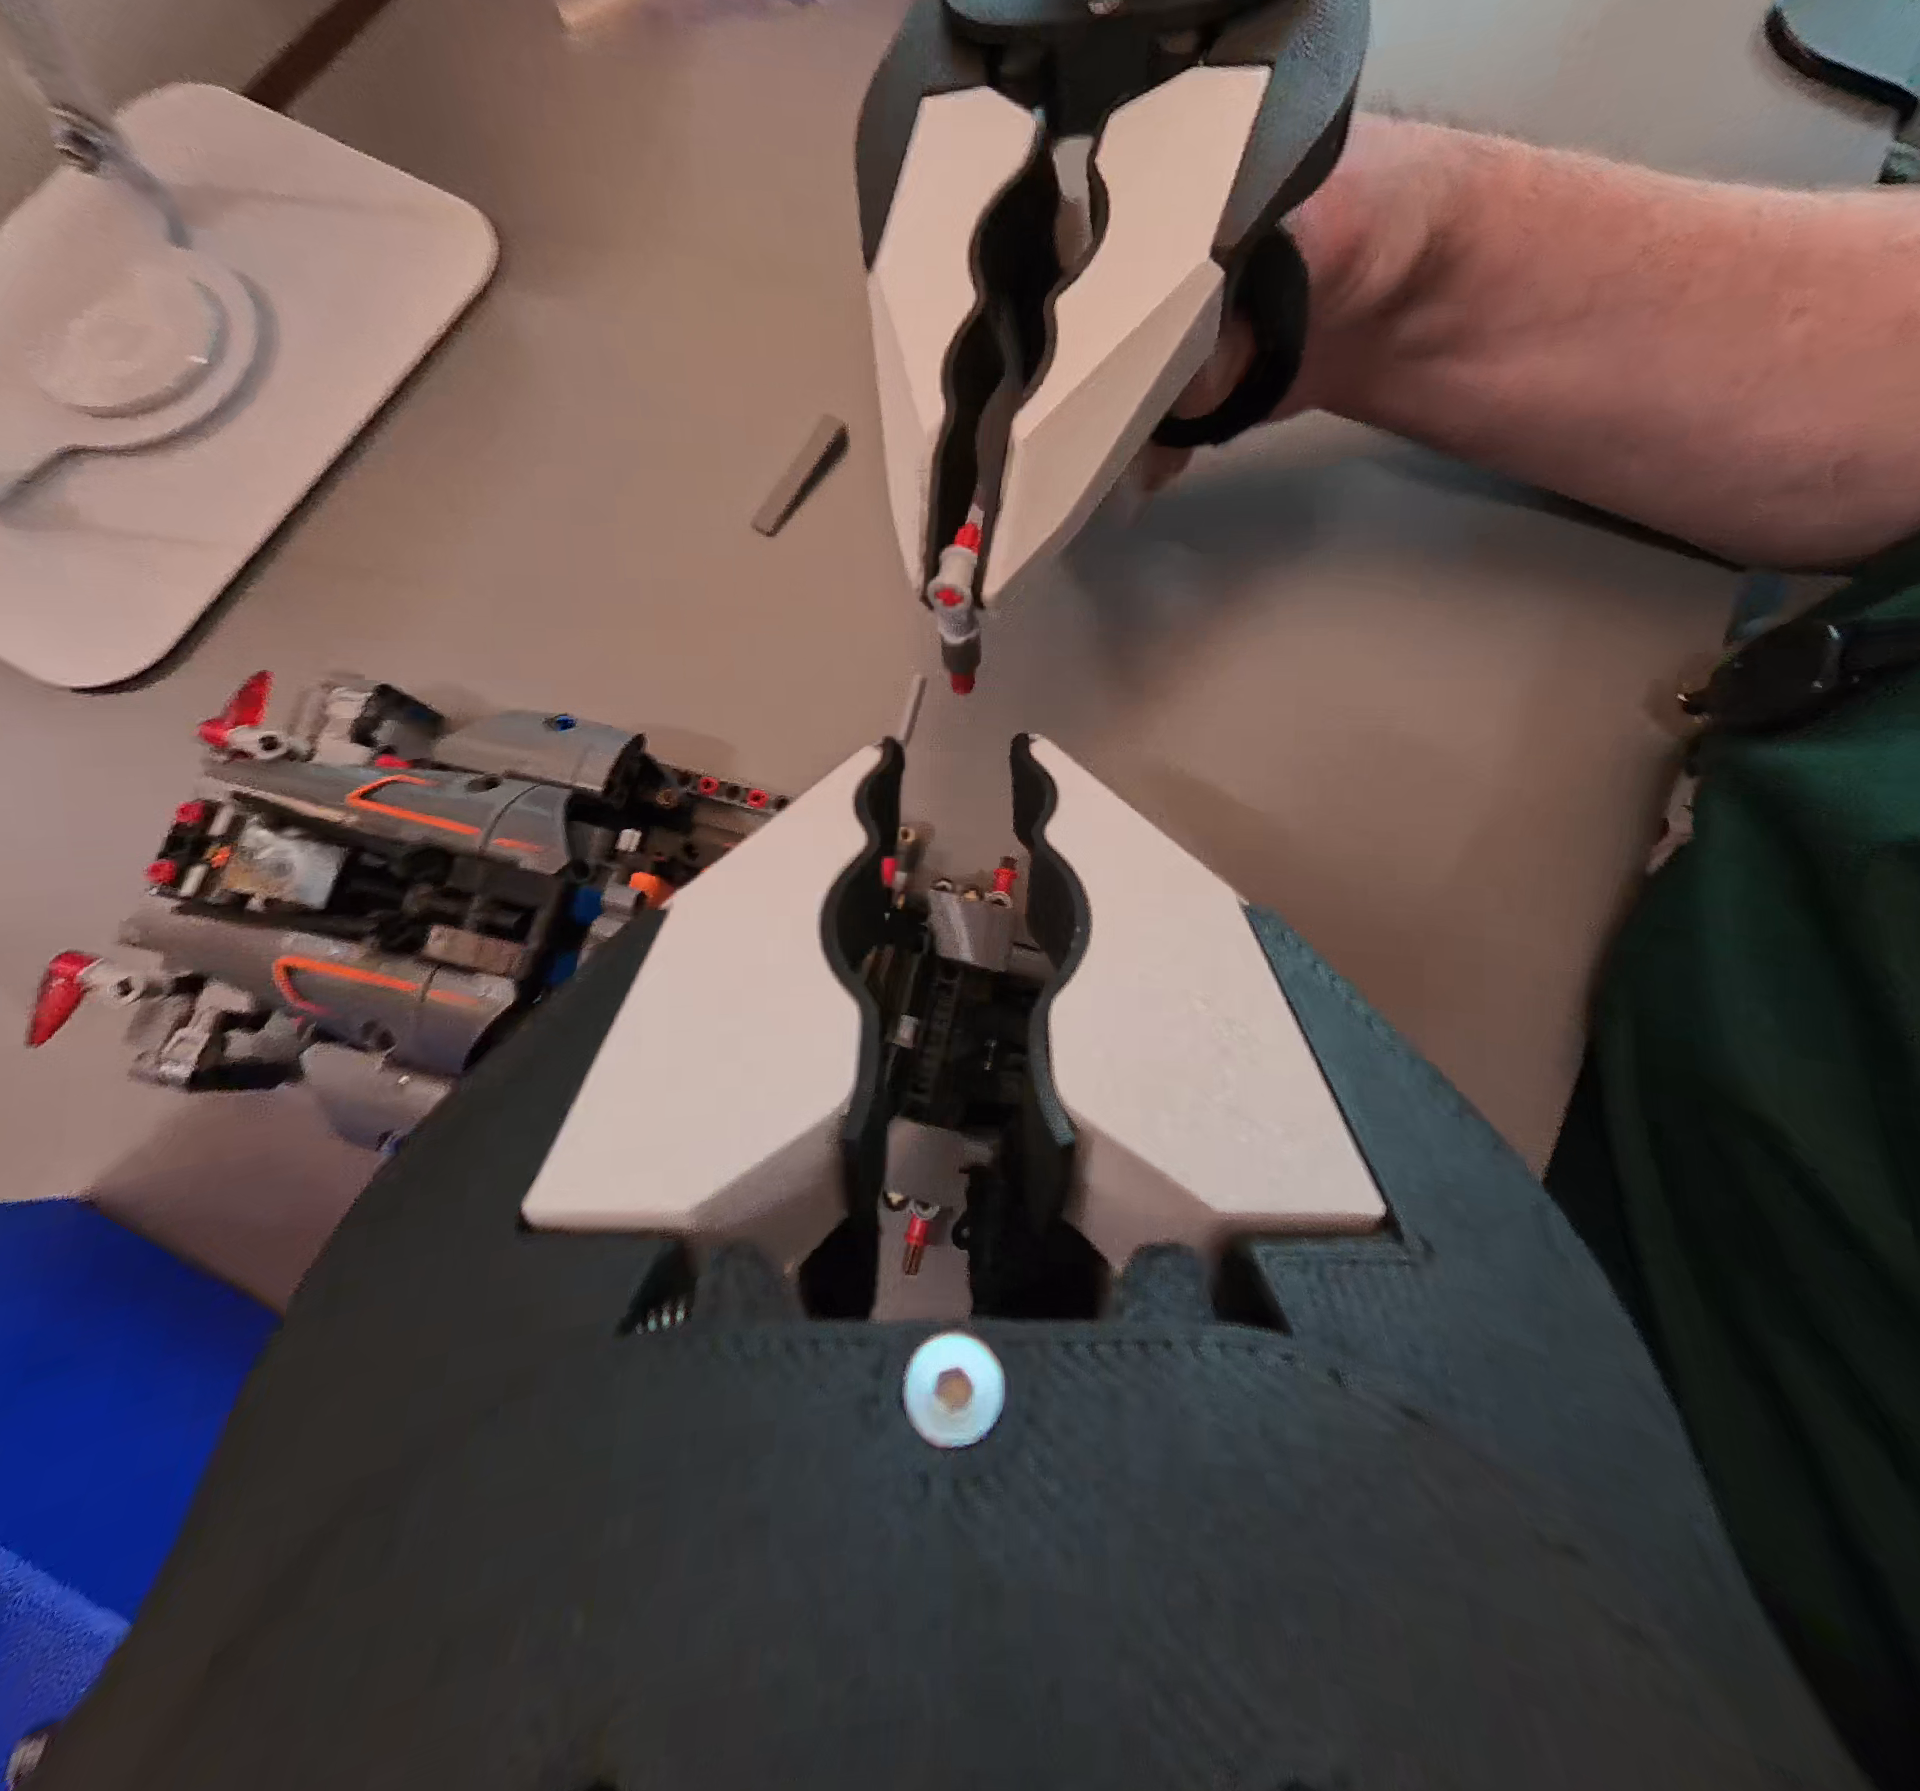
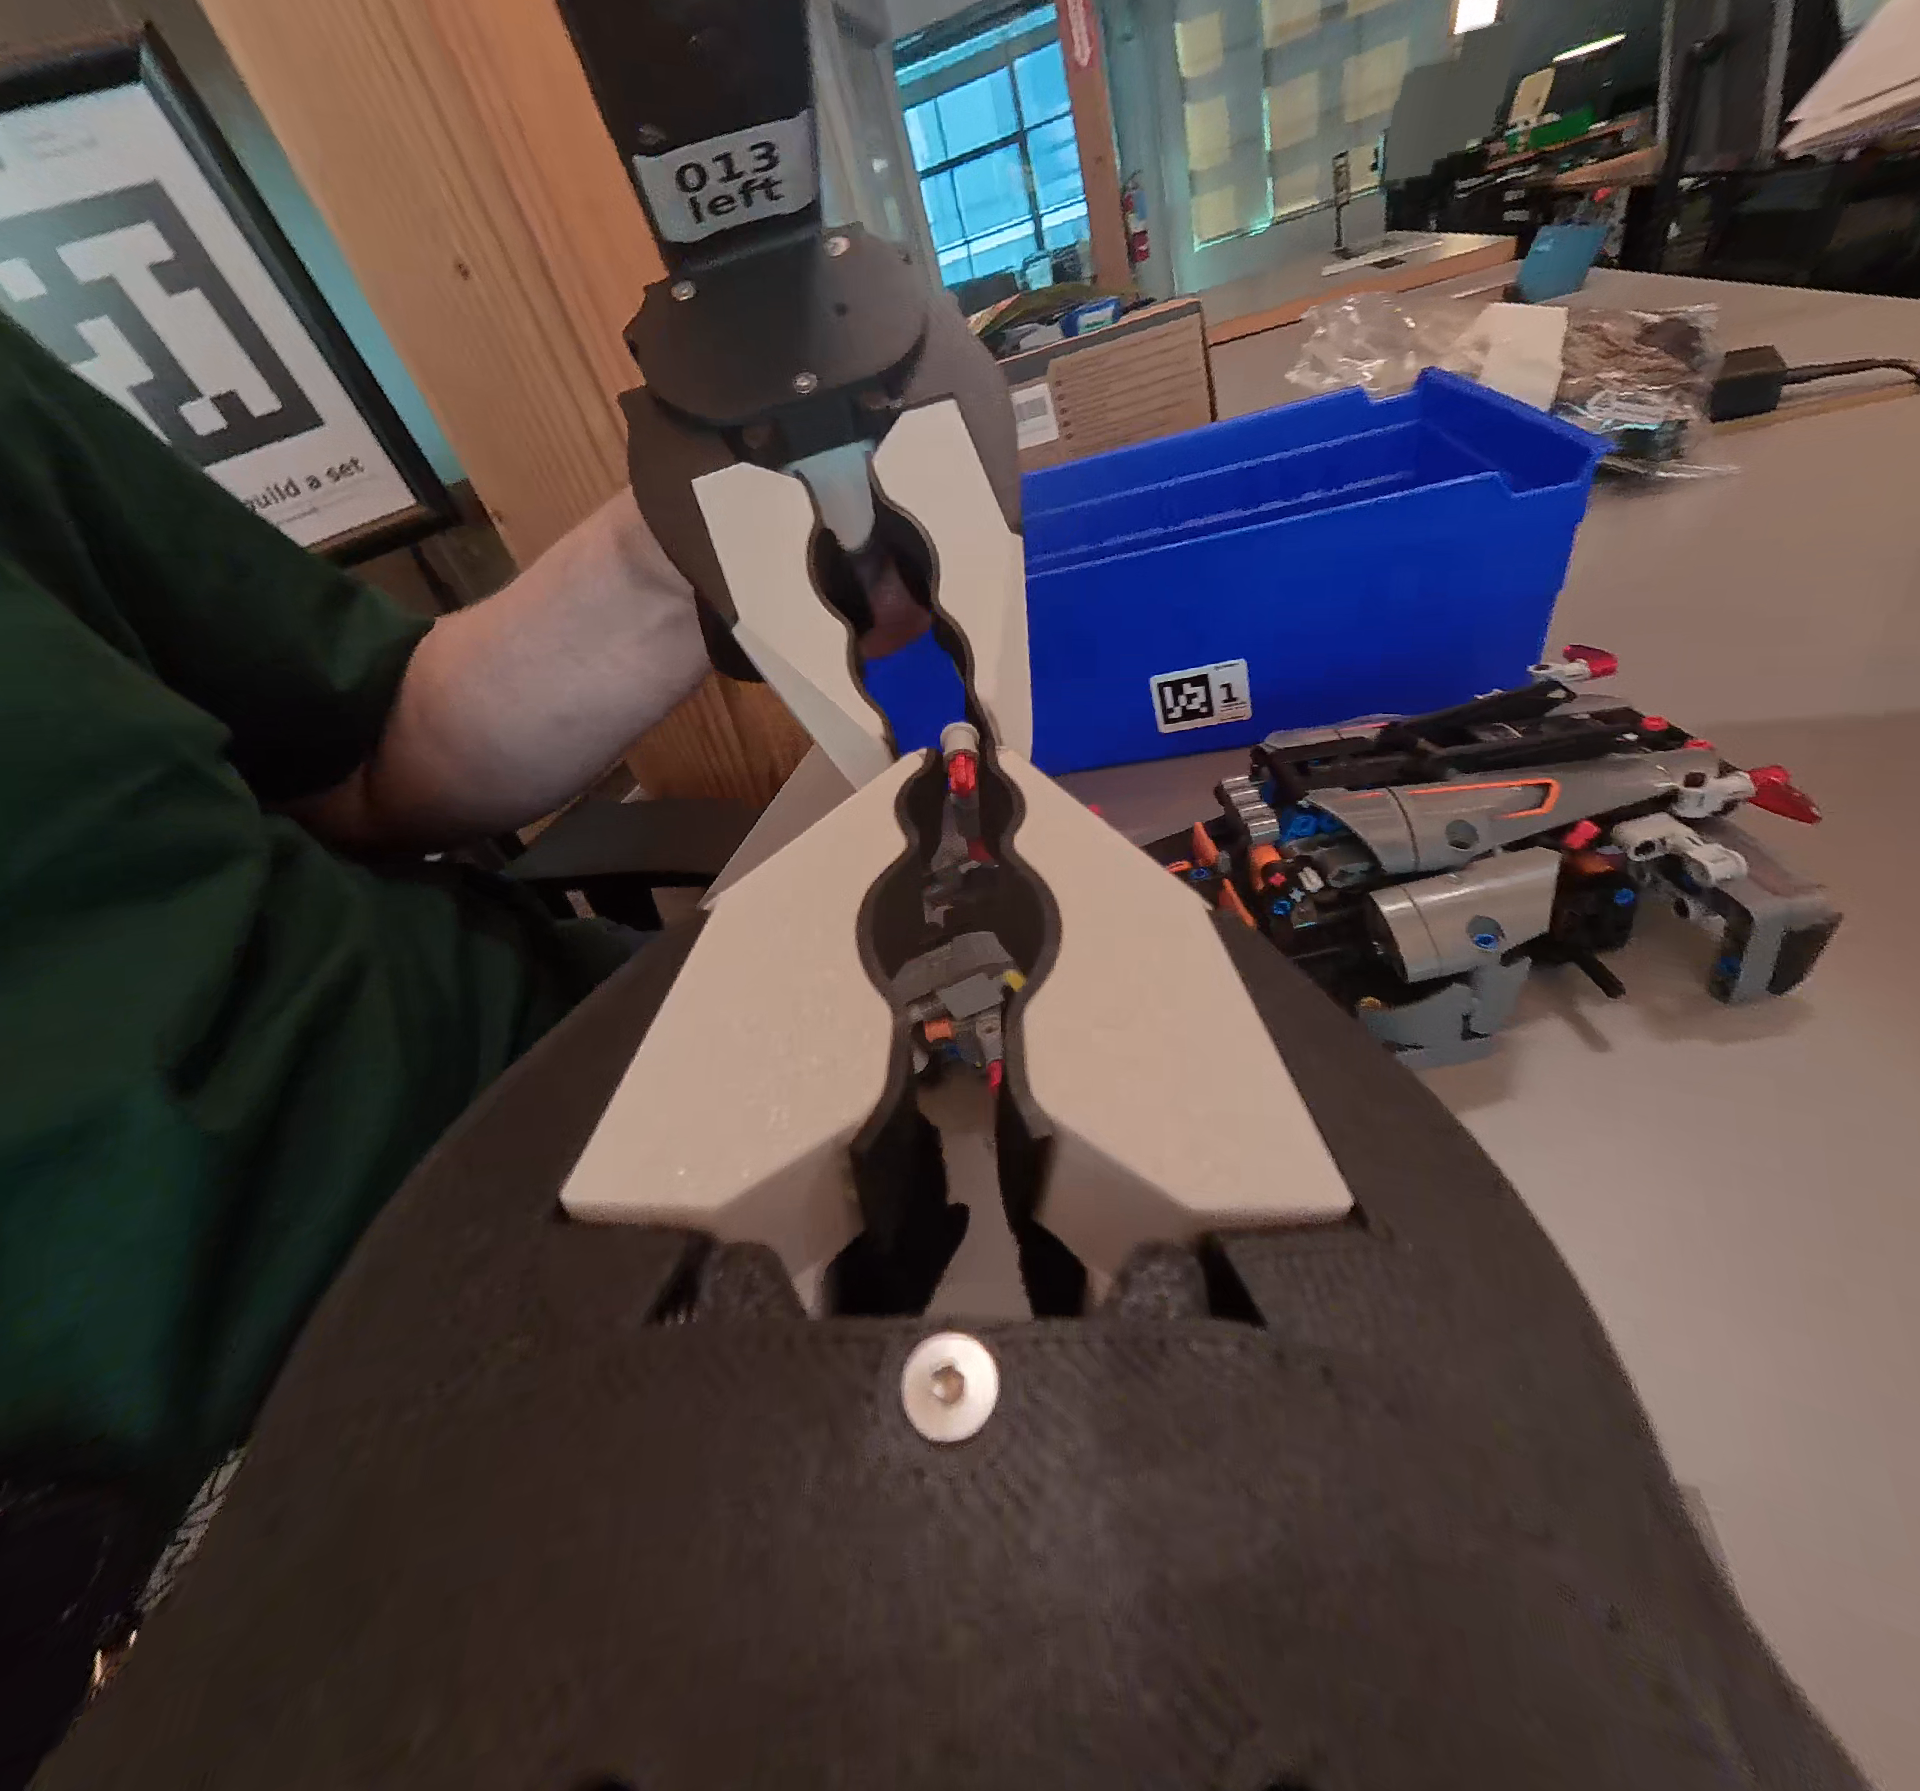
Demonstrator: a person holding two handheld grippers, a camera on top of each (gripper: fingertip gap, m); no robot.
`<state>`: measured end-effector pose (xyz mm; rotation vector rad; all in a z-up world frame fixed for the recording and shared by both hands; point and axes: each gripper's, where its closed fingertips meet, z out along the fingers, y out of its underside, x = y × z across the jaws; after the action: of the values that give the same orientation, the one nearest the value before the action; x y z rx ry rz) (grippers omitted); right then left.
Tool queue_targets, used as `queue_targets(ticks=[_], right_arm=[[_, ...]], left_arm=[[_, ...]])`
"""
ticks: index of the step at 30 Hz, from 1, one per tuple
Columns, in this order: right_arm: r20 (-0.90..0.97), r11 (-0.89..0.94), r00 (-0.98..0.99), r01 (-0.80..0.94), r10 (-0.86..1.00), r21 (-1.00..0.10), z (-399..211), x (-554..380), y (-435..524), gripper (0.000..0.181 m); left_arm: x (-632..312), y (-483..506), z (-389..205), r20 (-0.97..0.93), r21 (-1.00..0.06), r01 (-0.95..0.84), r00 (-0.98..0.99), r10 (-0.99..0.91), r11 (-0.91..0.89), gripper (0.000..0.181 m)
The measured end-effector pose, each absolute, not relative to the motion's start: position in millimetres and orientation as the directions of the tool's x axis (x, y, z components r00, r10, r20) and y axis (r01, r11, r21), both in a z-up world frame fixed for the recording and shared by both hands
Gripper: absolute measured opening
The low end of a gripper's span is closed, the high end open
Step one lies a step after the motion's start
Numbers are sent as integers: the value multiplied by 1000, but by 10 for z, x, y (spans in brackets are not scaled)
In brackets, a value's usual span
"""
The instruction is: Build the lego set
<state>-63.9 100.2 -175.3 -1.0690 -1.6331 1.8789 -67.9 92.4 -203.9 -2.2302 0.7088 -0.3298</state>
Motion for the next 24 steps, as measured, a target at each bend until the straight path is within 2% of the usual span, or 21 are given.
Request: queue_targets(ticks=[1,4,10,13,20,24], right_arm=[[-289,-240,-600,163,745,-957,-1748,-655,1034,4],[-358,-324,-618,172,700,-930,-1737,-695,1010,4],[-477,-495,-658,178,583,-850,-1630,-736,970,5],[-464,-483,-673,178,575,-857,-1587,-734,869,5],[-433,-448,-686,172,584,-877,-1543,-753,726,5],[-348,-279,-655,211,671,-937,-1581,-794,640,14]], left_arm=[[-713,929,-2013,2,-747,-377,822,-570,-547,24],[-768,958,-1990,-54,-767,-380,841,-538,-518,22],[-615,939,-1898,26,-865,-259,833,-552,-431,15],[-625,909,-1816,19,-898,-227,836,-548,-377,6],[-647,768,-1781,16,-911,-220,827,-563,-349,5],[-675,652,-1795,-5,-891,-267,815,-580,-368,5]])
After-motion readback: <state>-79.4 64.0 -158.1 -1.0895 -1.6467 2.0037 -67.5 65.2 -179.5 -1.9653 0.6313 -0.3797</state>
